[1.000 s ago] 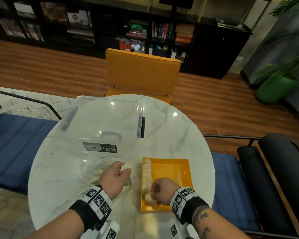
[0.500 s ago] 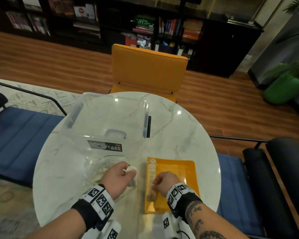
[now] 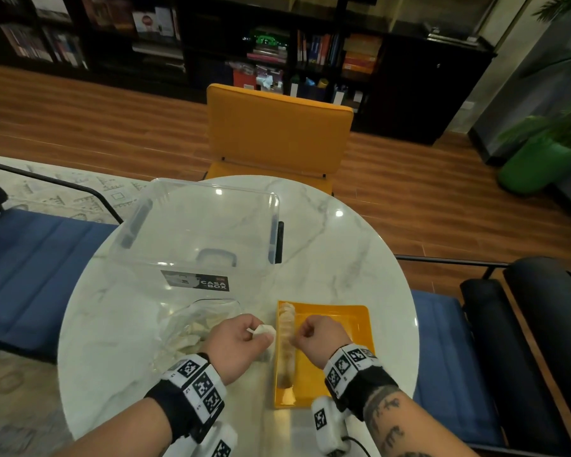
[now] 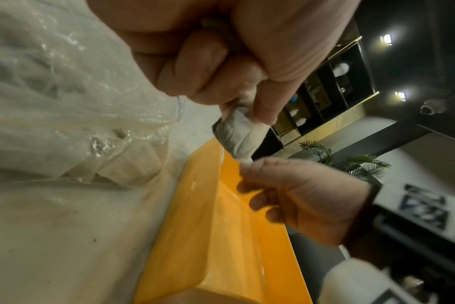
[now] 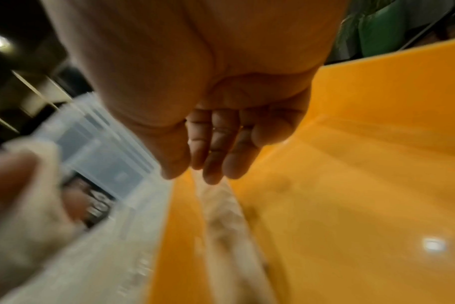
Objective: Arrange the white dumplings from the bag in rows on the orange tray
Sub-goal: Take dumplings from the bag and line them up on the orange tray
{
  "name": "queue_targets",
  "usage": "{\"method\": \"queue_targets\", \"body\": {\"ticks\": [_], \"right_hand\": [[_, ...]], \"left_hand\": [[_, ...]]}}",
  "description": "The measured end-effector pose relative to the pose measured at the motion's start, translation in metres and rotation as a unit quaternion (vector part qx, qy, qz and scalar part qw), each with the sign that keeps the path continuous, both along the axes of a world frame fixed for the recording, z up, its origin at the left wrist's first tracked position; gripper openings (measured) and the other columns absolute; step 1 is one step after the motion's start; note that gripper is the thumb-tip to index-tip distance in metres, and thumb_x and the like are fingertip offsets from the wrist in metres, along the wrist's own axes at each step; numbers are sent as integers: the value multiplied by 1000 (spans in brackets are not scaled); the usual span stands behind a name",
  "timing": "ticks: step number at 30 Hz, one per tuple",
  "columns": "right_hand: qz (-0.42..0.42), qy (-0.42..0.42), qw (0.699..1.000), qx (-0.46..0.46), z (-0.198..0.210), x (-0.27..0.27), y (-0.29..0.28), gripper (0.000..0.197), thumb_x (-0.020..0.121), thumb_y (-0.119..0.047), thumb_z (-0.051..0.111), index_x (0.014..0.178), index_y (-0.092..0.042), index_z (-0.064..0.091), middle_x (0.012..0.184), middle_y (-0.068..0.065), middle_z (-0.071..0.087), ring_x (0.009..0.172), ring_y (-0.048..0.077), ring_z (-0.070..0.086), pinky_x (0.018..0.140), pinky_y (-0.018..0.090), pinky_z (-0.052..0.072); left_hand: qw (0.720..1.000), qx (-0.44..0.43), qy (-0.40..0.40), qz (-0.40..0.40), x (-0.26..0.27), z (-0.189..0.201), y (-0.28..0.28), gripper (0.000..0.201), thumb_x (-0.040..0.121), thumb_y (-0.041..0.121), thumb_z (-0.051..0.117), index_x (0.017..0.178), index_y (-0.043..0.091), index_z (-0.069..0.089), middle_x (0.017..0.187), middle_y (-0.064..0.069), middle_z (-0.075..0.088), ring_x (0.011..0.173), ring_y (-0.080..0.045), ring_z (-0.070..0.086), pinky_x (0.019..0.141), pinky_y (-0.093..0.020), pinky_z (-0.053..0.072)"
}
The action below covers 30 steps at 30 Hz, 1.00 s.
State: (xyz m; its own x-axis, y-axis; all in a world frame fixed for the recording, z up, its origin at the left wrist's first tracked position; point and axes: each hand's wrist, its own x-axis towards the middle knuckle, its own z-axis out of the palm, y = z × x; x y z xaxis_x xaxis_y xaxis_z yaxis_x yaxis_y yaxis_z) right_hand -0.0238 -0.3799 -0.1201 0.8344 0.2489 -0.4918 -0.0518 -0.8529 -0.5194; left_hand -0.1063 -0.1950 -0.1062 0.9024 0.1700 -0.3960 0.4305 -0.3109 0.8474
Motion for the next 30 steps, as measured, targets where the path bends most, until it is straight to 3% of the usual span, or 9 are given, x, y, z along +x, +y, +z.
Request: {"method": "queue_targets", "body": {"ticks": [3, 5, 8, 12, 15, 18, 22, 26, 30], "right_hand": [[13, -4, 987, 160, 32, -3, 5, 18, 85, -41, 72, 94, -26, 68, 92, -9, 69, 82, 3, 61, 78, 23, 51], [47, 4, 982, 186, 48, -6, 7, 24, 82, -45, 73, 99, -29, 69, 95, -10, 71, 82, -1, 60, 77, 18, 48], [94, -33, 983, 153, 59, -8, 7, 8, 86, -40, 70, 87, -32, 69, 87, -10, 71, 80, 0, 62, 74, 19, 50], [68, -66, 983, 159, 66, -4, -2, 9, 91, -31, 67, 82, -31, 67, 84, -7, 71, 81, 8, 65, 71, 20, 51], [71, -78, 981, 165, 68, -4, -9, 6, 91, -32, 67, 89, -27, 69, 84, -8, 70, 80, 7, 63, 70, 18, 49], [98, -73, 979, 164, 66, -9, -14, 8, 87, -35, 70, 94, -29, 68, 87, -12, 68, 78, 2, 59, 72, 15, 46], [107, -74, 984, 124, 61, -11, -18, 13, 89, -29, 67, 80, -38, 63, 82, -15, 64, 82, 5, 61, 76, 22, 49], [91, -59, 989, 99, 52, -13, -24, 10, 90, -32, 67, 81, -33, 62, 77, -12, 62, 71, 2, 56, 63, 16, 42], [125, -17, 992, 24, 32, -20, -28, 2, 87, -31, 65, 89, -31, 66, 80, -12, 63, 75, 7, 59, 62, 18, 43]], "left_hand": [[1000, -4, -5, -14, 2, 4, -5, 30, 64, 60, 65, 81, 35, 65, 68, -2, 73, 68, -21, 71, 74, -46, 57], [1000, -10, -11, -20, 3, 11, -11, 25, 73, 54, 71, 80, 30, 67, 68, -2, 74, 66, -17, 71, 73, -42, 57], [999, -27, -22, -30, 4, 17, -19, 17, 78, 37, 75, 82, 22, 68, 70, 0, 75, 71, -13, 73, 76, -38, 56], [998, -47, -23, -40, 3, 21, -23, 14, 78, 23, 79, 87, 24, 67, 76, 5, 76, 73, -6, 71, 76, -27, 52], [998, 5, -39, -59, 2, 20, -23, 9, 78, 29, 79, 78, 25, 72, 75, 12, 75, 69, 4, 66, 72, -19, 47], [997, 3, -39, -72, 2, 18, -25, 7, 78, 28, 78, 82, 24, 74, 80, 12, 76, 78, 0, 69, 79, -22, 51], [998, -2, -31, -52, 1, 9, -28, 13, 78, 24, 79, 86, 30, 71, 81, 8, 76, 79, 0, 71, 79, -22, 54], [994, 104, -17, -40, 1, -9, -21, 11, 81, 34, 74, 83, 41, 66, 85, 16, 72, 84, 5, 65, 82, -19, 51], [985, 163, 22, -52, 0, -20, -20, 12, 82, 41, 70, 93, 38, 64, 88, 17, 67, 87, 1, 62, 74, -13, 43]]}}
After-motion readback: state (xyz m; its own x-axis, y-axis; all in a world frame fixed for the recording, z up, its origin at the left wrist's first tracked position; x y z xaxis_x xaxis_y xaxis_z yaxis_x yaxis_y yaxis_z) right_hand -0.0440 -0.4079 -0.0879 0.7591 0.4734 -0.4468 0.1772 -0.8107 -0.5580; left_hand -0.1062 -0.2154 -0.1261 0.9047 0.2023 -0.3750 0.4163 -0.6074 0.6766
